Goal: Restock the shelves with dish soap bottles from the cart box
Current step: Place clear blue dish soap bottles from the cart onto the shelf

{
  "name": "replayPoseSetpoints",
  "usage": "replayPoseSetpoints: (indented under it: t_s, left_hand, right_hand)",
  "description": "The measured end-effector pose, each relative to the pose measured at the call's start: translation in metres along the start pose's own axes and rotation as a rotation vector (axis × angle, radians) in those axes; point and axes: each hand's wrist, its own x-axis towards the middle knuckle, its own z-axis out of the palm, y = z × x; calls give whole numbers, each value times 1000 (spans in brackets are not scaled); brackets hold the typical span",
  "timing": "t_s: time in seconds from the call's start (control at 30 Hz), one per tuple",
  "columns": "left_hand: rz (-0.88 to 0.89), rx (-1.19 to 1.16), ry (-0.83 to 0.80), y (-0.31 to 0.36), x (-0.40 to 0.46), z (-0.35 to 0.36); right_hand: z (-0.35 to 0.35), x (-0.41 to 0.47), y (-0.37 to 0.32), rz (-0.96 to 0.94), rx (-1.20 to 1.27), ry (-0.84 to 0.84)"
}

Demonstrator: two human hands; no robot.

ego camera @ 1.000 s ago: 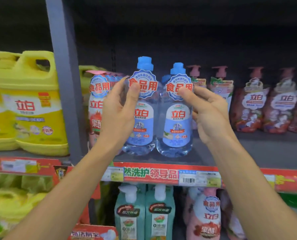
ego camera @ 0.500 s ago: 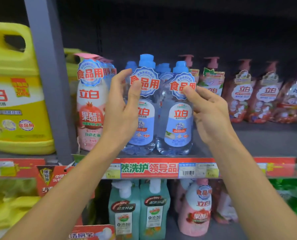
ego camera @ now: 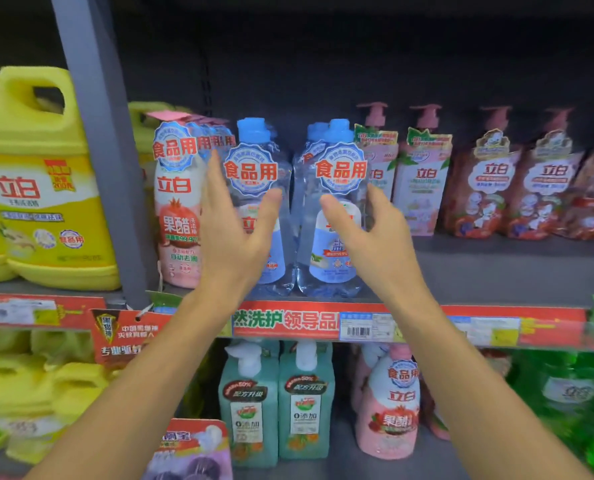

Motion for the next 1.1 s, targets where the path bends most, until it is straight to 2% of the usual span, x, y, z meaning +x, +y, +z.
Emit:
replayPoseSetpoints:
  t_s: [0.23,0.33,0.5,0.93,1.1]
  left_hand:
    - [46,301,26,8,-26,-3]
    - [-15,468,-6,12,-41,-6]
    - [-128,572,-120,21,-52,-14]
    - [-205,802,-191,40,-40,1]
    - [-253,821,-213,39,-33,11]
  right_hand:
    - [-3,-23,4,-15,-496,1]
    - [-3,-36,7,18,-408,-1]
    - [-6,-45,10,57,-303,-3]
    - [1,-53,19,35,-301,-5]
    - [0,-52,20,45,-352,-27]
